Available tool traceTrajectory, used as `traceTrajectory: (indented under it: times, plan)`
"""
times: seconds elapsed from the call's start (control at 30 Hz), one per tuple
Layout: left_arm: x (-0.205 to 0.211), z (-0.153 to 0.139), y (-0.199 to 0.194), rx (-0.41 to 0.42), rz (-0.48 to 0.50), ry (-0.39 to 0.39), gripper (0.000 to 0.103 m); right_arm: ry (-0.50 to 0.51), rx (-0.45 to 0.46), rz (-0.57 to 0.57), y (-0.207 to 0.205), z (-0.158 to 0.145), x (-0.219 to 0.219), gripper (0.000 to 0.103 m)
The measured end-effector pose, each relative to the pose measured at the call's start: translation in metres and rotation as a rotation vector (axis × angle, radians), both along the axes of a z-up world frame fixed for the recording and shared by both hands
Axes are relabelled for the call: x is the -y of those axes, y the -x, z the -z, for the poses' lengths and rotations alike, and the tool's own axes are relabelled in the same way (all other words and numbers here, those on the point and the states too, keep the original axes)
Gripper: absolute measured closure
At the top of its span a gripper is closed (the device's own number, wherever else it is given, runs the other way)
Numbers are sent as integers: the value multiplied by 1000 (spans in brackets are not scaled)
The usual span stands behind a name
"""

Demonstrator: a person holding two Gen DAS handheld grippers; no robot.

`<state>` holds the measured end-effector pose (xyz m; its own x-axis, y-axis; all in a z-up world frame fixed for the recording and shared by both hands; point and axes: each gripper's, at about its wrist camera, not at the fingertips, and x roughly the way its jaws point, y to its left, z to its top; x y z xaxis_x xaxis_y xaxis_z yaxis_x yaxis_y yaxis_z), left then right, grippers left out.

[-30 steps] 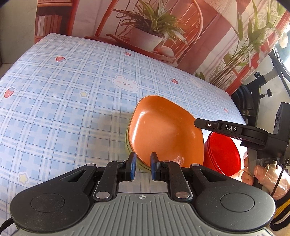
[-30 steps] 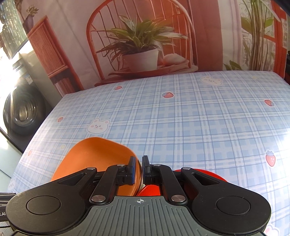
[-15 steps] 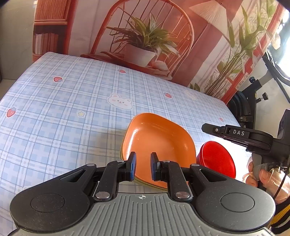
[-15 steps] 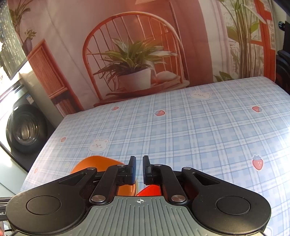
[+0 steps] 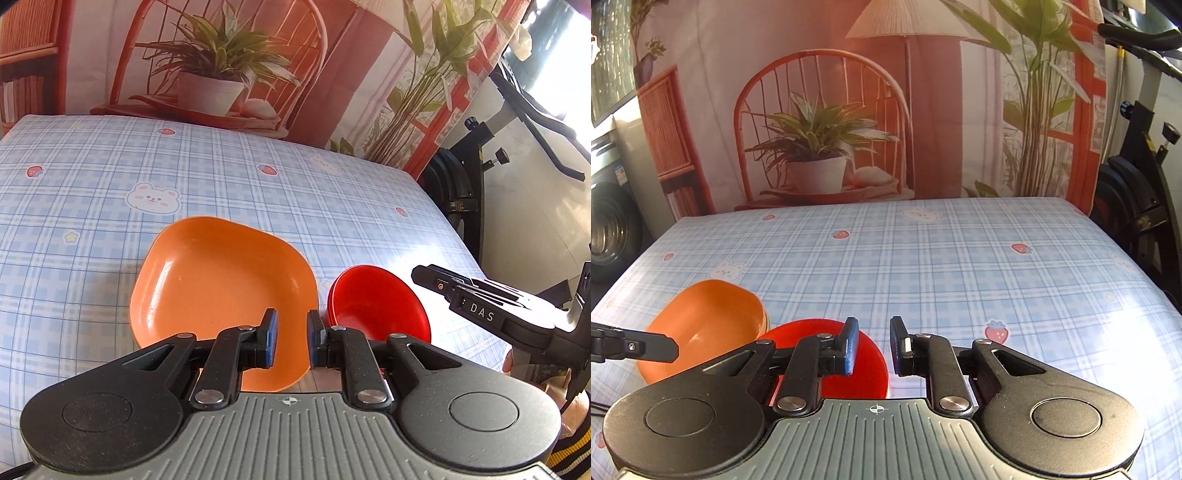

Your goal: Organize plates and bowls

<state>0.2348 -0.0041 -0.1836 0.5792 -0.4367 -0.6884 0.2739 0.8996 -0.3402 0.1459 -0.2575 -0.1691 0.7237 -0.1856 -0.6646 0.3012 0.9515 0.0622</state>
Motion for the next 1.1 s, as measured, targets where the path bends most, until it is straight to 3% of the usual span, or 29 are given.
traceTrajectory:
  times: [0.27,0.33,0.4,0.73,1.1]
  plan:
    - [31,11,-10,-27,57,-27,84,-84,-28,6,20,20,5,83]
    - [36,10,-11,-21,68,-37,73,-102,-27,2,21,23,7,83]
    - [39,10,-12,-16,76,-43,70,-127,-25,3,22,27,9,84]
    - [52,16,-16,-23,121,-69,70,-241,14,30,30,41,27,93]
    - [64,26,-20,-41,153,-71,70,-281,11,56,34,50,35,96]
